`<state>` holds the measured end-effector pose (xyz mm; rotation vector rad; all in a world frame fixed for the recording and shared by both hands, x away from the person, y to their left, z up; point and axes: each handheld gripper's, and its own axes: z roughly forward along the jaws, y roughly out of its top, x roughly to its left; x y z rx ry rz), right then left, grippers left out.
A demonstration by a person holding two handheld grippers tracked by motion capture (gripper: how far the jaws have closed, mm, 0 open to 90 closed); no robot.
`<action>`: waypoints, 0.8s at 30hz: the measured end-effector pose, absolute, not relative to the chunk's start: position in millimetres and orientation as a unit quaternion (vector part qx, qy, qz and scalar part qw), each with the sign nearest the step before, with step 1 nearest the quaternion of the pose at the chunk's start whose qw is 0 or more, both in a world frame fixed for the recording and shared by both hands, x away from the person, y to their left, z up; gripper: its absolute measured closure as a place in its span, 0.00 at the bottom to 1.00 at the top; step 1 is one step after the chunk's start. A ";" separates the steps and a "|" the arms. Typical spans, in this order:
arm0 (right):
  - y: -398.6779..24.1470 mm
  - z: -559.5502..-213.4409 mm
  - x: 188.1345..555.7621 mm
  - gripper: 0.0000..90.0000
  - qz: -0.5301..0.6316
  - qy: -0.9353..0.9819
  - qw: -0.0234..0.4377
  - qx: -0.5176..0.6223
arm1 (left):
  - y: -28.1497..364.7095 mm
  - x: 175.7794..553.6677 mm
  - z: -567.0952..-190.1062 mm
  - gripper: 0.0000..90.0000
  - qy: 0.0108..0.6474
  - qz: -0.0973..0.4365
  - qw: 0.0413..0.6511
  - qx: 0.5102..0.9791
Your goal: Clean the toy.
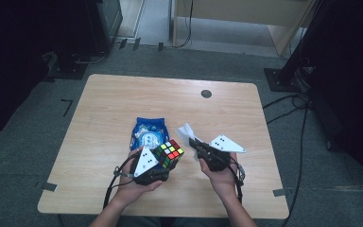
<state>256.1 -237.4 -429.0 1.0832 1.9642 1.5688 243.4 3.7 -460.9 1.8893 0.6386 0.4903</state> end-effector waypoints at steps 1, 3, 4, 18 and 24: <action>-234.2 -421.8 251.9 0.98 0.570 0.703 0.200 0.375 | 2.1 243.7 -462.3 0.38 0.266 0.207 0.512 0.790; -226.6 -408.4 242.2 0.98 0.585 0.705 0.197 0.349 | -1.1 243.7 -465.1 0.38 0.266 0.212 0.501 0.796; -222.8 -402.7 237.4 0.98 0.593 0.705 0.191 0.338 | -2.5 243.5 -466.2 0.38 0.267 0.214 0.496 0.798; -201.7 -424.1 234.7 0.98 0.613 0.704 0.148 0.325 | -3.5 237.9 -459.6 0.38 0.257 0.194 0.527 0.786; -210.3 -429.4 239.4 0.98 0.609 0.696 0.183 0.334 | 1.7 239.6 -456.8 0.38 0.265 0.177 0.543 0.777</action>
